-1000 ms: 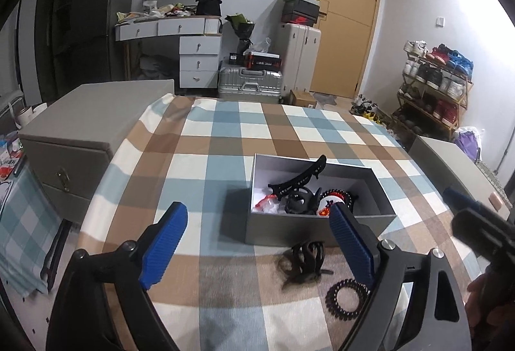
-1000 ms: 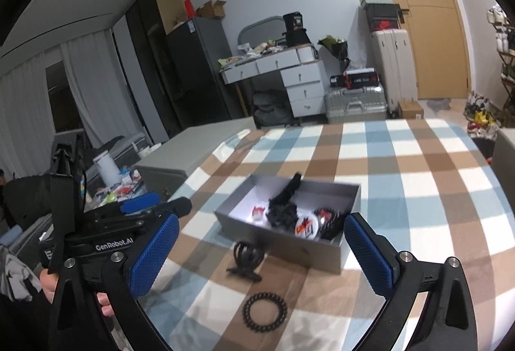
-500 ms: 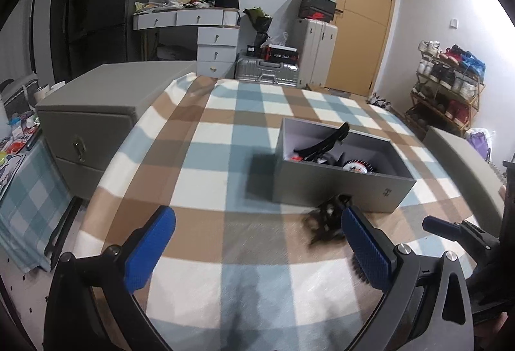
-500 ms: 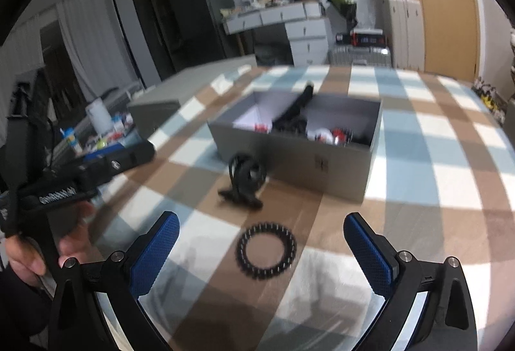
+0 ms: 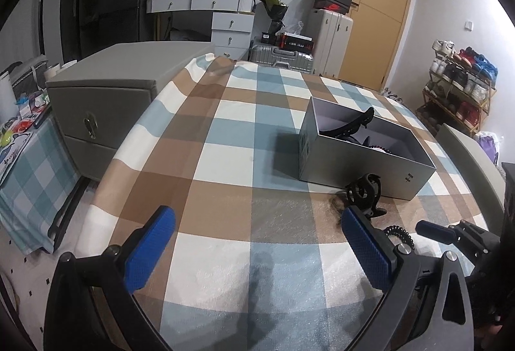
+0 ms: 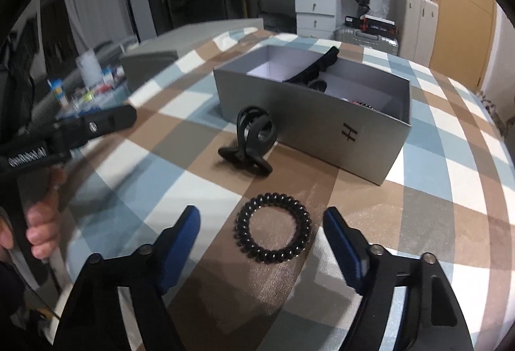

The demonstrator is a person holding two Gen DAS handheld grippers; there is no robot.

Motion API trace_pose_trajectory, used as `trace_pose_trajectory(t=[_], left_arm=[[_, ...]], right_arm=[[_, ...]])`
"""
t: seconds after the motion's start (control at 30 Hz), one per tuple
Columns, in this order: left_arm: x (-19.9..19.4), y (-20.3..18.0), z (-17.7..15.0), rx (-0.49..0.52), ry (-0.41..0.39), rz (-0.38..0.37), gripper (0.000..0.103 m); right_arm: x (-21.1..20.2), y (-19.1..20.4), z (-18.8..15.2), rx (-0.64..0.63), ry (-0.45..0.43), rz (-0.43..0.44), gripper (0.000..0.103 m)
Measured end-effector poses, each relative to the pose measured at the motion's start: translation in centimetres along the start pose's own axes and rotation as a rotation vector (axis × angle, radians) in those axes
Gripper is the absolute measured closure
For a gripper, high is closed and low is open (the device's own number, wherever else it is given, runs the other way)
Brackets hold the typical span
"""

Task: Organize jewelry
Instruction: 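Grasp the black coiled bead bracelet with the right tool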

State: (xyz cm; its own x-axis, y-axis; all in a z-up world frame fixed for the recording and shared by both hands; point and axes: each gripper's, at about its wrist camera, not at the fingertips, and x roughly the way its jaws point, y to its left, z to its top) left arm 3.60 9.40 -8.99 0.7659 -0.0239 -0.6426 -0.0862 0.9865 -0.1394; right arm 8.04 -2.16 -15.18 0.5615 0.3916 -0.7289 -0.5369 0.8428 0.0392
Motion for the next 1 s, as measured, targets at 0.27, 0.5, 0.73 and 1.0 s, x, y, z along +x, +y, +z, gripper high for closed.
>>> trace_pose_trajectory(t=[0.27,0.5,0.73,1.0], left_arm=[[0.0,0.2,-0.2,-0.001,0.005,-0.004,0.002],[-0.1,0.4,-0.3,-0.004,0.012,-0.007,0.002],[0.1,0.2,-0.2,0.002,0.019,0.000,0.002],[0.4,-0.8,0.5,0.026,-0.008,-0.013,0.002]], right_arm=[[1.3,-0.1,0.1,0.001,0.054,-0.067,0.055],[1.2,0.3,0.0,-0.014,0.049,-0.067,0.064],[0.5,-1.0,-0.1,0.050,0.018,0.001,0.065],[-0.6,-3.1,-0.4,0.154,-0.032,0.104,0.068]])
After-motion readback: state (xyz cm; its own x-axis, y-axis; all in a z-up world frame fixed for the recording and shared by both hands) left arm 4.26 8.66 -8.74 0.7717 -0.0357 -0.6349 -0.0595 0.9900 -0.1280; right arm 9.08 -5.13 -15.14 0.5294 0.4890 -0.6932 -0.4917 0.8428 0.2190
